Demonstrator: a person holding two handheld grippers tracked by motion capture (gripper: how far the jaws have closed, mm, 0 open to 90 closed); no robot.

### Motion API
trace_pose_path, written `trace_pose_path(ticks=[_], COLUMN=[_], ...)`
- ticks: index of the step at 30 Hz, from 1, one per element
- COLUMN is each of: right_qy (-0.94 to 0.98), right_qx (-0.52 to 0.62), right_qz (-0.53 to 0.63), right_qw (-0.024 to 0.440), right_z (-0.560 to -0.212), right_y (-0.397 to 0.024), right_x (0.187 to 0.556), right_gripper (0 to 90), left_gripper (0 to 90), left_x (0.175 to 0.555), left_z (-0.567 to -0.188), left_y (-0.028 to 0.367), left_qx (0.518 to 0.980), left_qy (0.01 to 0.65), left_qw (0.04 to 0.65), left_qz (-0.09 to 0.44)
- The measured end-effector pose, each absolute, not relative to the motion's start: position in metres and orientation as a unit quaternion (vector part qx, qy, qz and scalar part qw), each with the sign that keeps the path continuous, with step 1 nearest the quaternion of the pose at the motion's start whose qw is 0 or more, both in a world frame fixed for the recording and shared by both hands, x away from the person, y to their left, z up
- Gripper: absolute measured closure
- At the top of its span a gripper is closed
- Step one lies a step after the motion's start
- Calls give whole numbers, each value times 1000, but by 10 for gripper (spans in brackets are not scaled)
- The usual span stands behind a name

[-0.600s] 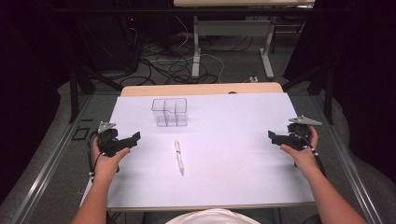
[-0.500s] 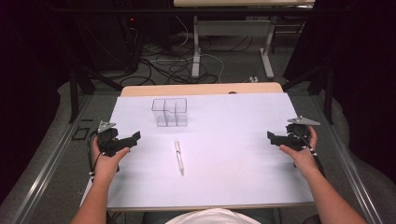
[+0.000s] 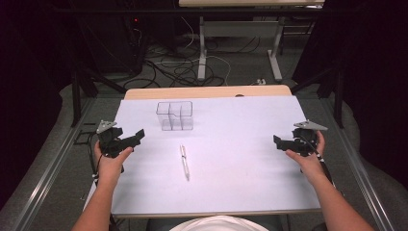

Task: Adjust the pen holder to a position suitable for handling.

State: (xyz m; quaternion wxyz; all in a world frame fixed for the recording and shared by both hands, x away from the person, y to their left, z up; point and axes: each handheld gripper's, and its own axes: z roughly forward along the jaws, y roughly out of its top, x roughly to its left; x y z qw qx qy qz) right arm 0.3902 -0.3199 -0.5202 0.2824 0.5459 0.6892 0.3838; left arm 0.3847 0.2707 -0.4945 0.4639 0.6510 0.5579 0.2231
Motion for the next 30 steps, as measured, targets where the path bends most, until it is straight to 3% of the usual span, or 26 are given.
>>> trace_pose_path(ticks=[4, 6, 16, 30], right_qy=[689, 688, 689, 687], right_qx=[546, 546, 548, 553], right_qz=[381, 384, 379, 379], right_qw=[287, 284, 284, 282], right_z=[-520, -521, -522, -524], right_y=[-318, -317, -317, -318], right_x=[389, 389, 390, 390], right_gripper=[32, 46, 56, 61], left_gripper=[86, 162, 253, 423], left_x=[389, 391, 416, 445], left_z=[-483, -477, -451, -421], left_y=[266, 263, 245, 234], left_qx=[641, 637, 625, 636], left_qy=[561, 565, 568, 565], left_qw=[472, 468, 474, 450], left_qz=[229, 234, 250, 271])
